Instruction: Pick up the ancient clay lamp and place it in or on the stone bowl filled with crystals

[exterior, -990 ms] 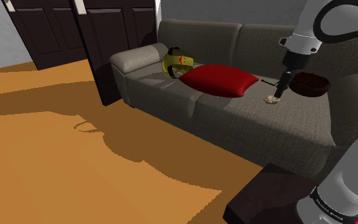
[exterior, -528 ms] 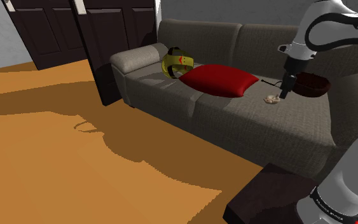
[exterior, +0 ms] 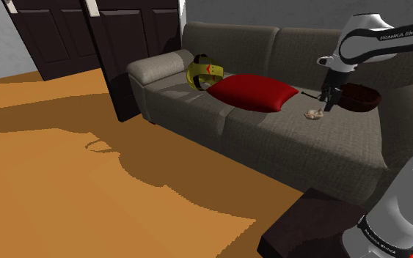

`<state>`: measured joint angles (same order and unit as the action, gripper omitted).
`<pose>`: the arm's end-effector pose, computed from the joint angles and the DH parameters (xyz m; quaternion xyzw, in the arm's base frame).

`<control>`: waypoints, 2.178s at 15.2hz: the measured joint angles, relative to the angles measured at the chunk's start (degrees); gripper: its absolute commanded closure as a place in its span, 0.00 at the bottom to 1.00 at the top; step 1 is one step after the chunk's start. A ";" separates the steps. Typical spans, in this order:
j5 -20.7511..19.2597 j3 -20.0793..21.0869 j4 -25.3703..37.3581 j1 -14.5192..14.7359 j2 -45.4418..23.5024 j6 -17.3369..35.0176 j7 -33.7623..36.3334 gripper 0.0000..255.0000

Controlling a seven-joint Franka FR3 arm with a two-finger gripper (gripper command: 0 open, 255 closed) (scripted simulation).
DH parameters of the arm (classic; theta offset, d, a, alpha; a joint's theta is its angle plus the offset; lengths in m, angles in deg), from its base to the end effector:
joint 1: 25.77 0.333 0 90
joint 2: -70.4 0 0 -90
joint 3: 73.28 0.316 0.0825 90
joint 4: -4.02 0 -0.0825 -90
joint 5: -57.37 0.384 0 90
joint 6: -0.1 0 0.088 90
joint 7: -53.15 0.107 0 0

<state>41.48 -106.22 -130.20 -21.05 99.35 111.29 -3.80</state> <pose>0.3582 -0.2350 0.4927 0.9472 0.3198 0.0189 0.0124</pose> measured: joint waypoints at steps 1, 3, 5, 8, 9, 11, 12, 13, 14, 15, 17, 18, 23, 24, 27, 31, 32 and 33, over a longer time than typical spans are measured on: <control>0.11 -1.72 1.29 0.68 -2.00 0.93 -2.88 0.00; 0.94 -4.68 3.53 2.32 -6.12 3.08 -8.04 0.00; 1.26 -6.09 3.72 2.80 -7.84 4.72 -10.31 0.00; 1.38 -7.04 2.37 2.96 -8.95 7.17 -11.19 0.00; 1.51 -7.28 2.07 3.05 -9.36 7.86 -11.33 0.00; 1.69 -7.75 1.10 3.18 -10.09 9.48 -11.55 0.00; 1.68 -7.79 0.87 3.18 -10.15 9.78 -11.53 0.00; 1.73 -7.86 0.82 3.20 -10.27 9.95 -11.58 0.00; 1.75 -7.90 0.78 3.21 -10.33 10.05 -11.62 0.00; 1.77 -7.94 0.75 3.22 -10.39 10.14 -11.65 0.00; 1.79 -7.96 0.75 3.23 -10.42 10.18 -11.66 0.00; 1.79 -7.97 0.75 3.23 -10.43 10.18 -11.67 1.00; 1.78 -7.97 0.76 3.21 -10.40 10.17 -11.67 1.00; 1.77 -7.97 0.77 3.21 -10.39 10.17 -11.67 1.00; 1.77 -7.98 0.78 3.21 -10.39 10.18 -11.68 1.00; 1.67 -7.51 1.88 3.17 -9.78 8.47 -11.49 1.00; 1.64 -7.24 2.43 3.18 -9.50 7.65 -11.35 1.00; 1.64 -7.08 3.08 3.17 -9.29 6.82 -11.36 1.00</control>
<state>43.12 -113.30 -127.11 -17.89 90.06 118.11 -15.15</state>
